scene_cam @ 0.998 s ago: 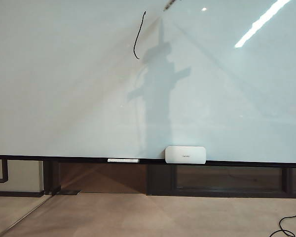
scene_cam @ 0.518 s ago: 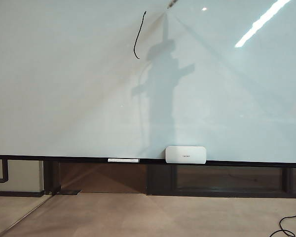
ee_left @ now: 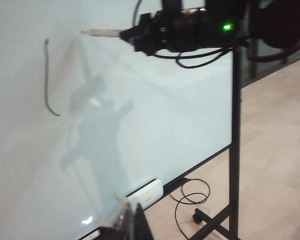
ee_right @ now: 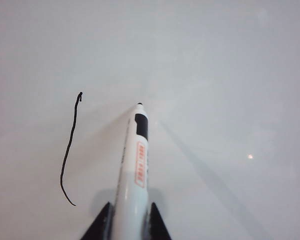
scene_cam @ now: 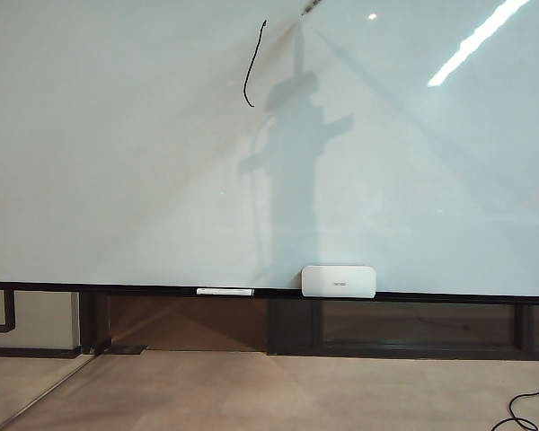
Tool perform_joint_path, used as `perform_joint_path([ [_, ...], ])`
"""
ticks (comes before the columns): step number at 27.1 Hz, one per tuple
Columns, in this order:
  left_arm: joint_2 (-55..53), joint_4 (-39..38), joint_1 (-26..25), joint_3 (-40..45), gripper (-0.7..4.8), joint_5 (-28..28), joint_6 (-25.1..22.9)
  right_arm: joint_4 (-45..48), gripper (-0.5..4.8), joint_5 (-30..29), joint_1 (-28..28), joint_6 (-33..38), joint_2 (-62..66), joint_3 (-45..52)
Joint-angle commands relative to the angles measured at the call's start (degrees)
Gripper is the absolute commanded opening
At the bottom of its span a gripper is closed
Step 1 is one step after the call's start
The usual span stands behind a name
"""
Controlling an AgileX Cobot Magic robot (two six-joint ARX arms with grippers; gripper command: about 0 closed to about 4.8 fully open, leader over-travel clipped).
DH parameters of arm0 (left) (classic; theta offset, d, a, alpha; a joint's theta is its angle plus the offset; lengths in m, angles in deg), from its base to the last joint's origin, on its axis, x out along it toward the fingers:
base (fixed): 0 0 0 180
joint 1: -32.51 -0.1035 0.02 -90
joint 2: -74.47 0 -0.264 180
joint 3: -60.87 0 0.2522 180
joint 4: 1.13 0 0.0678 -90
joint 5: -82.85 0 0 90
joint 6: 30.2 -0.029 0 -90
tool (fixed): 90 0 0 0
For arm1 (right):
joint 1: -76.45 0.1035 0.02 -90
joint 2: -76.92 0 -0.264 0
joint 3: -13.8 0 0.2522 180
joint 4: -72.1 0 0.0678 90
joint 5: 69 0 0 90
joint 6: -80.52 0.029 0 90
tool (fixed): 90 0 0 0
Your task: Reach to the right to find the marker pen, pick it up, and write the number 11 on the whiteboard.
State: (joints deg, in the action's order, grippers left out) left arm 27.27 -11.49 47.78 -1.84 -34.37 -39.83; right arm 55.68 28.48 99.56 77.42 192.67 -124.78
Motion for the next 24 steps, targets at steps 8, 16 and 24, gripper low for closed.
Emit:
perform_joint_path([
  [8,-0.2,0.6,0.1,-0.3,-0.06,0.0,-0.5,1.7,-0.03,-0.1,-0.2,0.1,0.7,-0.2],
  [16,-0.2,0.6,0.1,-0.3,-0.06,0.0,-0.9,2.6,-0.03,-0.3,-1.0,0.3,1.5,-0.2],
  [24,-0.2,1.0,0.1,-0.3,-0.06,0.0,-0.9,1.2,-0.03,-1.0,-1.3,0.3,2.1,-0.2],
])
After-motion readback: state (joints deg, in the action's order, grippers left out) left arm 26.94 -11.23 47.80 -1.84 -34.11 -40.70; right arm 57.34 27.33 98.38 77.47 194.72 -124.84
